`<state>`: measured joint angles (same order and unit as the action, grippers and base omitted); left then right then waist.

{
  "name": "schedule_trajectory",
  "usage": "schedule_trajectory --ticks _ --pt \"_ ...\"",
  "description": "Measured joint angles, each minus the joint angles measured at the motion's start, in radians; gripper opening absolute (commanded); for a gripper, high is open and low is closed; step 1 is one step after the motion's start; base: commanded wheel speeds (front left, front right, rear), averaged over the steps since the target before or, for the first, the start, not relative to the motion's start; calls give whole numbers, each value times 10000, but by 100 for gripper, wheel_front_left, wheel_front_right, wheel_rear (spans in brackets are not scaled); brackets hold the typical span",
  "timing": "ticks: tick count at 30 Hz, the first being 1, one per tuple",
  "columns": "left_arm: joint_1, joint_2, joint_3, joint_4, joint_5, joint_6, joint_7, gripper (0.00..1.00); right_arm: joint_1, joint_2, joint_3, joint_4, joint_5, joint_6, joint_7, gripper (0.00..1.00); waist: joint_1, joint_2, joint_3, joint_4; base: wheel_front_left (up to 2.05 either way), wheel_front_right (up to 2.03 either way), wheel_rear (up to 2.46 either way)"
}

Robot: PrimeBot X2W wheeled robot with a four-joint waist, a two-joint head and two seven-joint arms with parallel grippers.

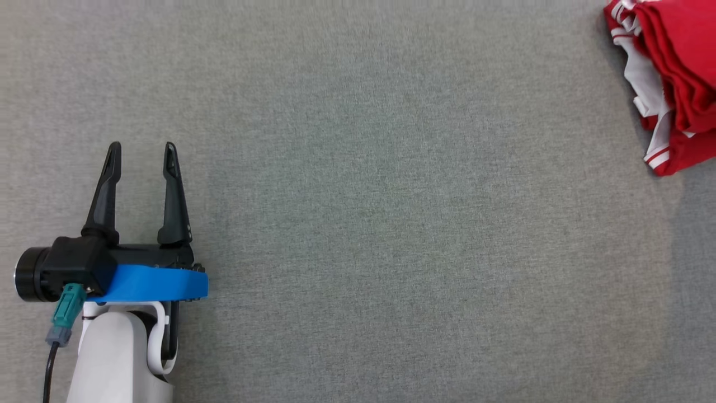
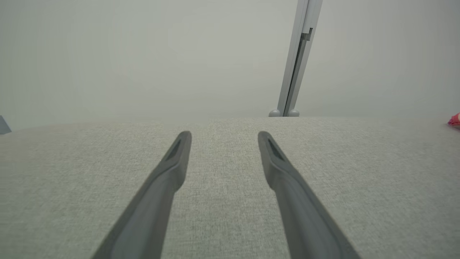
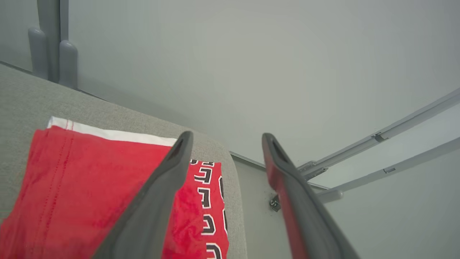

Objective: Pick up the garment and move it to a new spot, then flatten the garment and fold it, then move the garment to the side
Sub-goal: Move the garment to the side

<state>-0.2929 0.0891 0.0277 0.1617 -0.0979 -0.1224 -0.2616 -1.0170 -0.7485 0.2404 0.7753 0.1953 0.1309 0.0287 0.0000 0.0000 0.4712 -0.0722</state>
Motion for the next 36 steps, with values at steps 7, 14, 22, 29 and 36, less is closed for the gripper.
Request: schedule_trajectory --ticks 7,14,22,29,36 --pt "472 -77 203 190 -77 46 0 100 629 959 -337 -462 -345 0 -1081 100 0 0 -979 163 0 0 0" --pt "1231 -144 328 313 -75 151 0 100 1831 2215 -211 -874 -395 0 -1990 100 -3 0 -2168 305 0 0 0" --pt "1983 -171 502 431 -73 205 2 100 3442 3563 -251 -1457 107 0 -2577 100 -3 0 -3276 365 0 0 0" --pt "2427 -226 472 529 -75 255 0 100 4920 4282 -351 -2161 395 0 -2769 100 -2 0 -3899 320 0 0 0" --pt "2568 -255 378 646 -79 263 0 100 6439 4834 -1064 -3001 407 -2 -2830 100 -2 0 -4264 250 0 0 0"
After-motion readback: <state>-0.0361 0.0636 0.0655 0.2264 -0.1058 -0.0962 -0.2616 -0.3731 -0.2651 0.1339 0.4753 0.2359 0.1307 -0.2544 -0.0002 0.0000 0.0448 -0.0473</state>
